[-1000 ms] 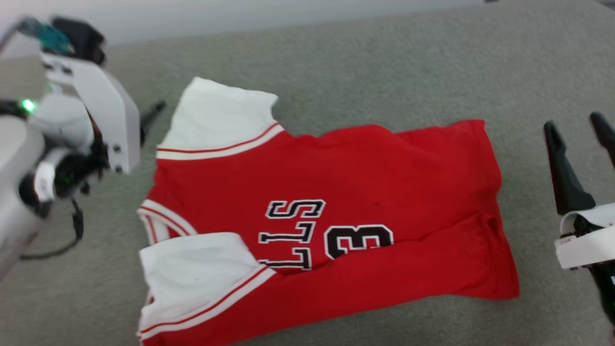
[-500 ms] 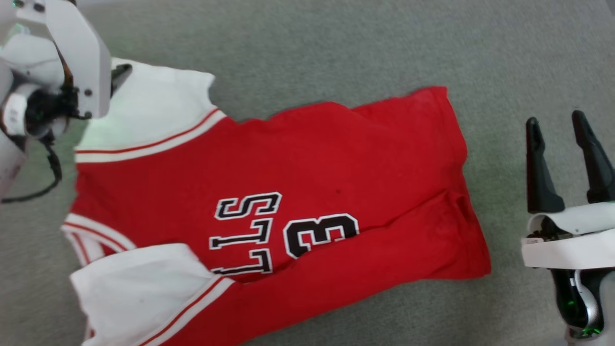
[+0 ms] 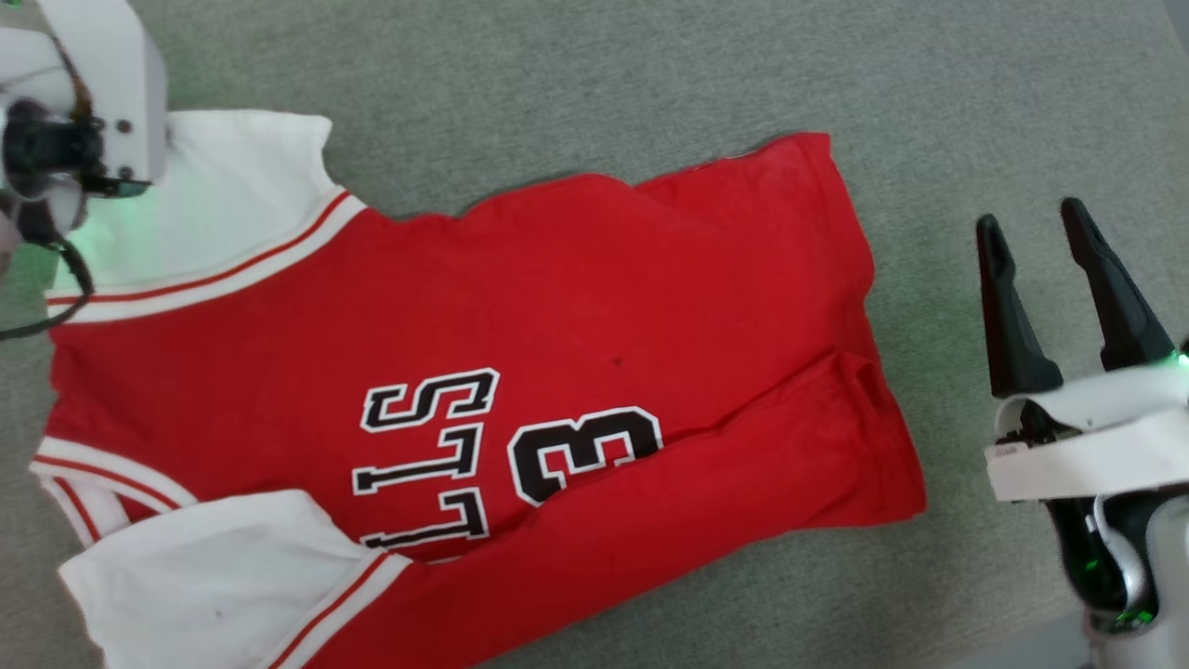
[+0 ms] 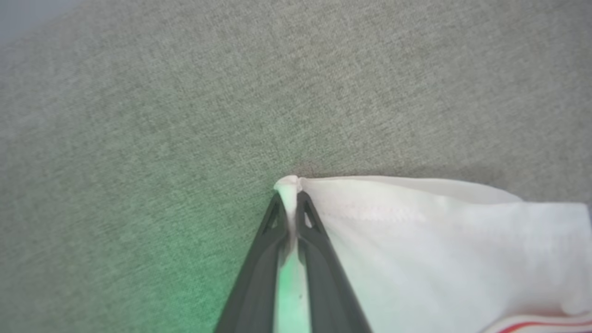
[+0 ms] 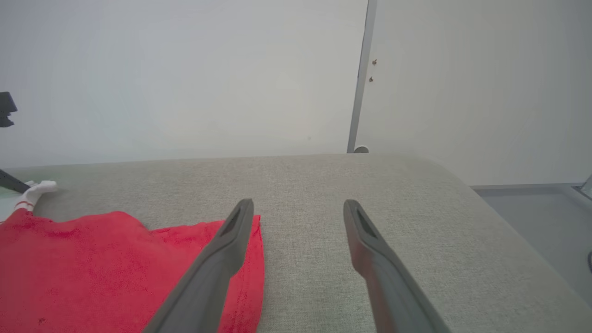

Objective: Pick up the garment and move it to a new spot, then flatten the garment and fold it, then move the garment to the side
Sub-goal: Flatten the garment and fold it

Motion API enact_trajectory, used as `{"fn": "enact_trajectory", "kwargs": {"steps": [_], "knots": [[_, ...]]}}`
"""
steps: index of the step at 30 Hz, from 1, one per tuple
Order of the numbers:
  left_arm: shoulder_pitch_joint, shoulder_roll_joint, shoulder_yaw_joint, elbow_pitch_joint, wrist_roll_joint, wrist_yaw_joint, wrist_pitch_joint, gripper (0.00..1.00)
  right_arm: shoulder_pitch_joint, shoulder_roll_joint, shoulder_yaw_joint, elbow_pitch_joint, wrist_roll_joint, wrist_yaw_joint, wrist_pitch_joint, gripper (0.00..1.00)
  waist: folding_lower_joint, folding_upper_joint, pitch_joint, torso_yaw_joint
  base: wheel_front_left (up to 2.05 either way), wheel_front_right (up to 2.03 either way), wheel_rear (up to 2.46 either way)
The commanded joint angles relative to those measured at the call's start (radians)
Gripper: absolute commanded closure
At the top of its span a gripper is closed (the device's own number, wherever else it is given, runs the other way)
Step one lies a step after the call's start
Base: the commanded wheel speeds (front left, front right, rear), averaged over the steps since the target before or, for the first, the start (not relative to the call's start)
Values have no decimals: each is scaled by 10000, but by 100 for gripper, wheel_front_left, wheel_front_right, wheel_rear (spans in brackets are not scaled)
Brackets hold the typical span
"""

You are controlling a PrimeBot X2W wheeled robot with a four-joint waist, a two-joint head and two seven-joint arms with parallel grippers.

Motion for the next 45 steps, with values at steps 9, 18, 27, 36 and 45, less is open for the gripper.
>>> {"fn": "enact_trajectory", "kwargs": {"steps": [9, 18, 27, 36, 45], "knots": [[449, -334, -344, 434, 152, -95, 35, 100, -1705, -1077, 674, 134, 707, -11, 2977, 0, 0, -1, 10, 489, 0, 0, 0], [63, -969, -330, 648, 224, -187, -299, 100, -4456, -1814, 2131, 2489, 2184, -9, 5667, 0, 0, -1, 170, 976, 0, 0, 0], [-70, -1484, -337, 1041, 211, -355, -583, 100, -5962, -2185, 4121, 4897, 3480, -11, 8142, 0, 0, -1, 290, 1270, 0, 0, 0], [-101, -1717, -205, 1474, 162, -527, -1189, 100, -6661, -2448, 5393, 5813, 4310, -11, 8545, 100, 0, -1, 199, 1467, 0, 0, 0], [-239, -1617, -198, 1257, 256, -1257, -1881, 100, -6538, -3466, 5859, 5349, 4737, -11, 6881, 100, 0, -1, -820, 1983, 0, 0, 0]]}}
